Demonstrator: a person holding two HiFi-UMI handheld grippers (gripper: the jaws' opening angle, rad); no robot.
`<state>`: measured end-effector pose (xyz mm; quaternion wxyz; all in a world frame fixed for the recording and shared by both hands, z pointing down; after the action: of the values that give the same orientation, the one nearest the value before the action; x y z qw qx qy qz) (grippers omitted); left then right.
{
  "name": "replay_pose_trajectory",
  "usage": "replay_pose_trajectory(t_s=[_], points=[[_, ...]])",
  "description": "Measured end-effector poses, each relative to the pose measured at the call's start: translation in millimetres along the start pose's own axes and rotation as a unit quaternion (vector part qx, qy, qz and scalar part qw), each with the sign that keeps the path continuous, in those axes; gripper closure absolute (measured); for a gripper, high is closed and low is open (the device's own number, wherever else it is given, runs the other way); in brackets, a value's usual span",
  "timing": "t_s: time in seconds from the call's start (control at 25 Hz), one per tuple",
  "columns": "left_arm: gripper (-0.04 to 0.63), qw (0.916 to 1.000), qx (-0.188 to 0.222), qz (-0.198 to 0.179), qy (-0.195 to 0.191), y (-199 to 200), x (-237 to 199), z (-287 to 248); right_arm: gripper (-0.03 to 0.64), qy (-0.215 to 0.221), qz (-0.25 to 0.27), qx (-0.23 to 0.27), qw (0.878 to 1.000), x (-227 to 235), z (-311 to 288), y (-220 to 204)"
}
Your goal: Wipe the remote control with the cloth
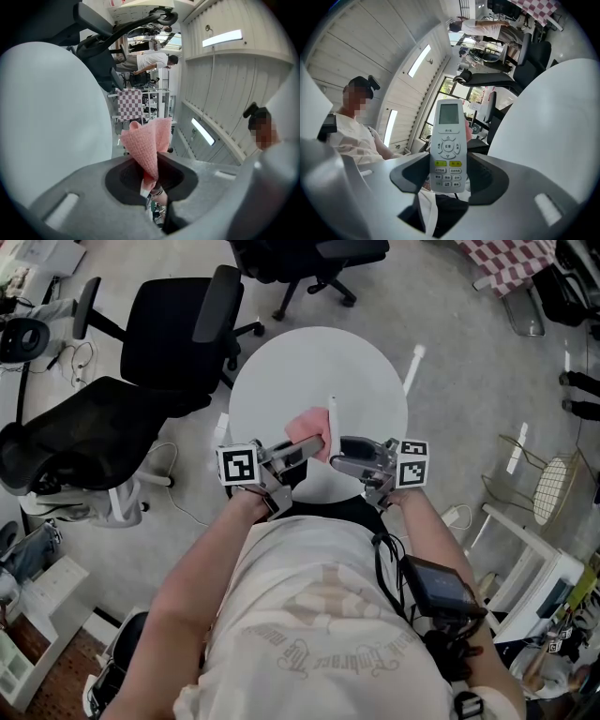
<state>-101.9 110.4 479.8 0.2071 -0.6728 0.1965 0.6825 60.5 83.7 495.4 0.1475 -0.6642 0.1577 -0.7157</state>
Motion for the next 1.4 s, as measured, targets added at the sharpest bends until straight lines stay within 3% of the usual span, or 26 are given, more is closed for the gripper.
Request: replay_pose_trajectory(t_s=[0.76, 1.0, 1.16, 1.4], points=[[0.544, 0.9991, 0.038, -0.007, -0.016, 44, 2, -9, 0.364, -0.016, 0.009, -0.089, 0.996, 8, 8, -18], [0.543, 0.9999, -0.011, 0.003, 0.001, 31, -4, -15, 0.362, -0.023, 0.009, -0.080, 0.997, 9, 12, -15], [0.545, 0.9983, -0.046, 0.034, 0.014, 7, -13, -14, 0.364, -0.032, 0.005, -0.060, 0.998, 14, 12, -11], [0.545, 0.9938, -0.094, -0.006, 0.060, -13, -34, -3, 0.364, -0.087, -0.012, -0.032, 0.996, 30, 17, -7]])
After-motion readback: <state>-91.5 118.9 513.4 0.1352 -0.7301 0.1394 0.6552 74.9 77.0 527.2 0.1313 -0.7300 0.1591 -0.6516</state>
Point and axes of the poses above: the fingertips, and each gripper's own axes: z backward along the fingers, x to its right, y out of its top, the point moved 8 cm from there along z, backward along the fingers, and after that the axes turned 1 degree about x, right-handed, at the moved point
